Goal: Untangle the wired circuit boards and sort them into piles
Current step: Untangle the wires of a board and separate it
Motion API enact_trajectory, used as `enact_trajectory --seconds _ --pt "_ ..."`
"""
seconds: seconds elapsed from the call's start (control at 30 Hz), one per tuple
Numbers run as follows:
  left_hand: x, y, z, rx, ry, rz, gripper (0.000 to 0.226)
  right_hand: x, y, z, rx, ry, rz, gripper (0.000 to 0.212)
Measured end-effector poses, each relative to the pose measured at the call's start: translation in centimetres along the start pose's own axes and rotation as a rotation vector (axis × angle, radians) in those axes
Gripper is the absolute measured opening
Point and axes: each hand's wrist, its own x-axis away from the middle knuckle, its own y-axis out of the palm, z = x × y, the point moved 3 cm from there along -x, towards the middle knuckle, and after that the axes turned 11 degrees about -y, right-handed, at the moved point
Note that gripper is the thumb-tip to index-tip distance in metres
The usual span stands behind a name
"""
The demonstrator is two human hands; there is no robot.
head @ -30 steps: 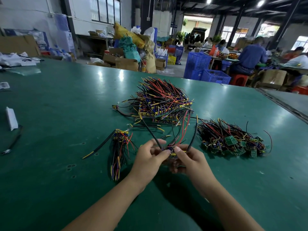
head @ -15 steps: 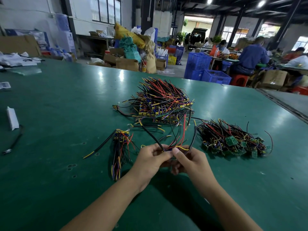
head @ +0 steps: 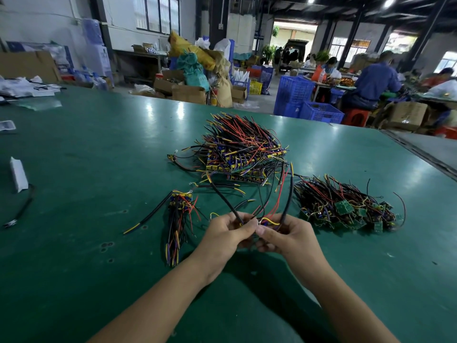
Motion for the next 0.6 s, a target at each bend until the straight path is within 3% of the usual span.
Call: enact_trajectory --seconds 0.3,0.4,0.6 --pt "-0.01 -0.2 0.1 -0.156 0.036 0.073 0.006 0.18 0.33 -0.06 0.119 0.004 -0.065 0.002" --pt "0.0 -0.18 0.14 -0.227 0.082 0.106 0.011 0.26 0.38 0.17 0.173 -0.057 -0.091 0.016" --pt "-0.08 -0.45 0.22 -0.27 0.106 0.142 0.012 0.14 0.68 0.55 0.2 -0.088 -0.091 0.021"
